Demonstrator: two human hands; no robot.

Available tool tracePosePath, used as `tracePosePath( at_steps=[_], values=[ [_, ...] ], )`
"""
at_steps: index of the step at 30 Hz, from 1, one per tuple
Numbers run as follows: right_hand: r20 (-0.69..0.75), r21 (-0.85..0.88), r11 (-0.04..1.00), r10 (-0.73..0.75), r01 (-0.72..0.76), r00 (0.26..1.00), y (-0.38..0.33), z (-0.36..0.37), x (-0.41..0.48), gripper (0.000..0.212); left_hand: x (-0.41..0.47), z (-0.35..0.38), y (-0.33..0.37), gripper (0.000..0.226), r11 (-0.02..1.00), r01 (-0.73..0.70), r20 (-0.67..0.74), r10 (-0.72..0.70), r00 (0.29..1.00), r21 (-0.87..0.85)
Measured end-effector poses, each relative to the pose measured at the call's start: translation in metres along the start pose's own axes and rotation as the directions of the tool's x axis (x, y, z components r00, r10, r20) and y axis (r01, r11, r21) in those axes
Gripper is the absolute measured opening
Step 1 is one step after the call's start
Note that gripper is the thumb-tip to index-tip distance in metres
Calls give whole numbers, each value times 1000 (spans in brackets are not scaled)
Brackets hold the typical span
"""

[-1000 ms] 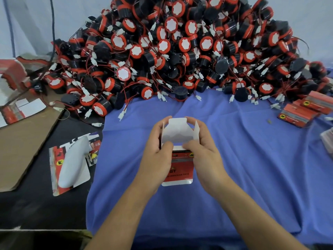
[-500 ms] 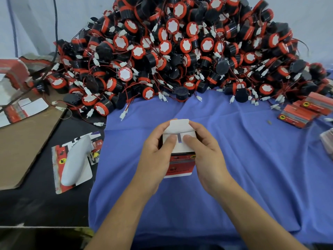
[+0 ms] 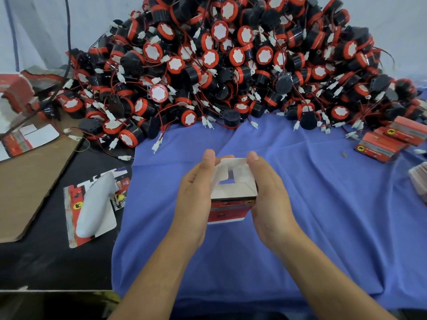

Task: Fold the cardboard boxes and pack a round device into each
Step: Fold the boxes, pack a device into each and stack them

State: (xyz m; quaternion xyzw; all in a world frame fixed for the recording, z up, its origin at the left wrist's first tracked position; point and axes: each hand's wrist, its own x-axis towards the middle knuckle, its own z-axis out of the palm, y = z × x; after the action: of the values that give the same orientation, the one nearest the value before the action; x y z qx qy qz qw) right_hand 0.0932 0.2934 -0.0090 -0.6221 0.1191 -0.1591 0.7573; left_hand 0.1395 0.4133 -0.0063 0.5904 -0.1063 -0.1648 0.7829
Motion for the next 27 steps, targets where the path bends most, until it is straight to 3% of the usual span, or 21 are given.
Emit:
tracePosePath(
  at_steps=[4,7,15,20,24,27],
  values=[
    [26,38,999,-7,6,1000,0,0,-2,27,-1,-1,-1,28,999,-53,-11,53,999,3],
    [34,56,998,5,-7,999,3,-1,-2,27,-2,-2,-2,25,996,-82,8,81,997,34],
    [11,-21,1000,-21,21,1000,9,-3,-3,35,-2,-5,-6,44,964,-160,58,151,987,212],
    [-22,-98,994,-43,41,999,10,1,-6,39,-1,-2,-8,55,948,-190,18,192,981,254],
    [-54,-111,994,-32,26,998,8,3,-8,37,-2,1,-10,47,939,-211,16,214,977,271],
    [-50,-69,998,-1,-3,999,5,2,-9,28,-4,0,-8,35,978,-156,12,155,988,142]
  ],
)
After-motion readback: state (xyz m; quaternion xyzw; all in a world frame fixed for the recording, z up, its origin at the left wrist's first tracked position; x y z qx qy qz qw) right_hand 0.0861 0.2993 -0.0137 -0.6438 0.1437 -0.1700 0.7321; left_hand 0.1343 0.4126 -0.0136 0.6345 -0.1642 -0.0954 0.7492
